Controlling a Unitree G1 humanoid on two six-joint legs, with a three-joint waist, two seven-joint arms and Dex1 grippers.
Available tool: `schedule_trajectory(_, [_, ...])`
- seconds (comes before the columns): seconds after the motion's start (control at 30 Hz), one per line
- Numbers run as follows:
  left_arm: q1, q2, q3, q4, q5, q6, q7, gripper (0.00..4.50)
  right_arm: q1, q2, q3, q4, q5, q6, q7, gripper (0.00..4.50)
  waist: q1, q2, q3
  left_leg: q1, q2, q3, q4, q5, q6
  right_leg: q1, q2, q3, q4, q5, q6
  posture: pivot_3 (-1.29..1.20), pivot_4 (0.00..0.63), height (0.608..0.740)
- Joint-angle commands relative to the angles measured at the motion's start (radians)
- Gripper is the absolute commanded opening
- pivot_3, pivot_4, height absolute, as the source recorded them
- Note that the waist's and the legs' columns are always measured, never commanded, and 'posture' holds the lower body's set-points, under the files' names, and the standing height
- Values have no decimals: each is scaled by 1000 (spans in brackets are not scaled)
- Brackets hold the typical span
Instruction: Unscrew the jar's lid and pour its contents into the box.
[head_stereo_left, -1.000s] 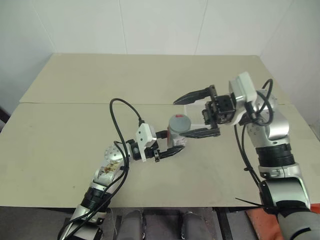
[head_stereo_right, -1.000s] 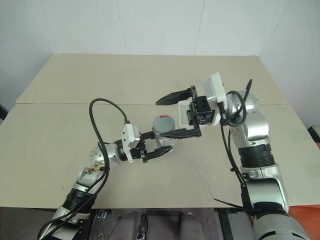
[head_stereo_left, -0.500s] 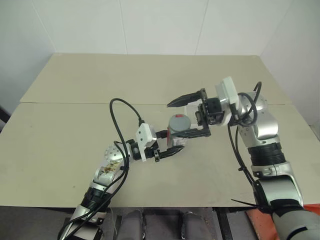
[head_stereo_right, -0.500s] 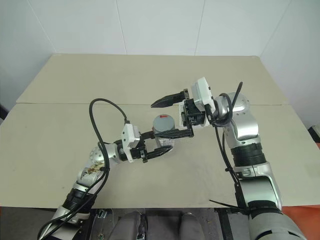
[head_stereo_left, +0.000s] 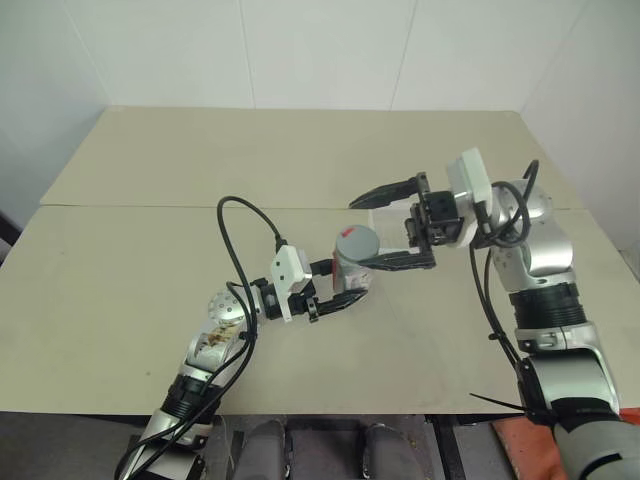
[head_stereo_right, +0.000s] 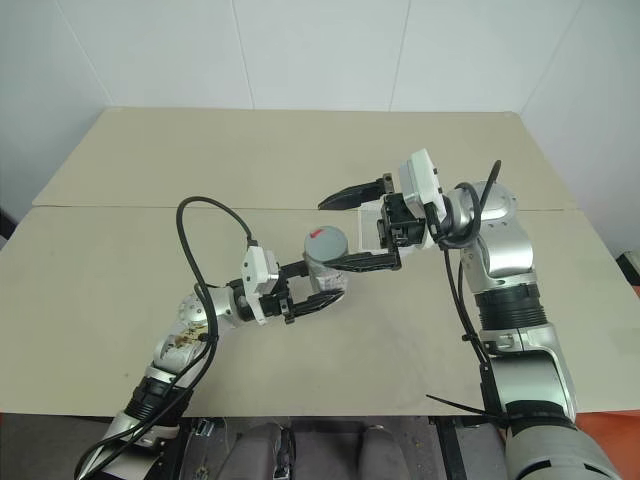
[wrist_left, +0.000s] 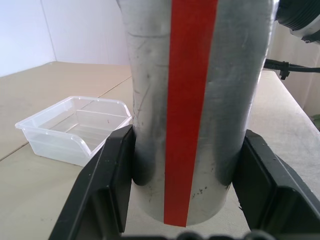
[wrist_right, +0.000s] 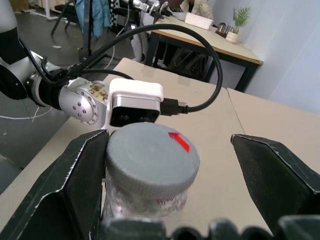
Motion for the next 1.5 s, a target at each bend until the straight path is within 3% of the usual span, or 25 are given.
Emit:
schedule_trajectory(0.03, [-22,-2,-6,-17,-2,-33,-17,2493,-2,-31,-55,1,4,-33,-2,4461,0,0,0,0,0,0,0,0,0,0,0,0,0,0,0,0,150,740])
schedule_trajectory(0.53, [-38,-5,-3,4,-3,-40,-30,2493,20,-91,-89,12,18,-62,27,4461,0,0,0,0,0,0,0,0,0,0,0,0,0,0,0,0,150,740])
schedule_trajectory(0.77, [-34,-4,-2,3,-3,-44,-28,2493,71,-137,-109,-60,57,13,32,4461,1,0,0,0,0,0,0,0,0,0,0,0,-1,0,0,0,150,740])
schedule_trajectory(0.93, [-28,-1,-2,-2,-3,-43,-26,2493,146,-155,-121,-213,115,153,-56,4461,1,0,0,0,0,0,0,0,0,0,0,0,0,0,0,0,150,740])
schedule_trajectory(1.23, [-28,1,-5,-6,-4,-38,-26,2493,225,-85,-111,-388,118,198,-254,4461,1,0,0,0,0,0,0,0,0,0,0,1,0,0,0,0,150,740])
schedule_trajectory(1.5, [-33,0,-6,-2,-3,-40,-29,2493,213,-59,-81,-405,127,205,-259,4461,1,0,0,0,0,0,0,0,0,0,0,0,0,0,0,0,150,740])
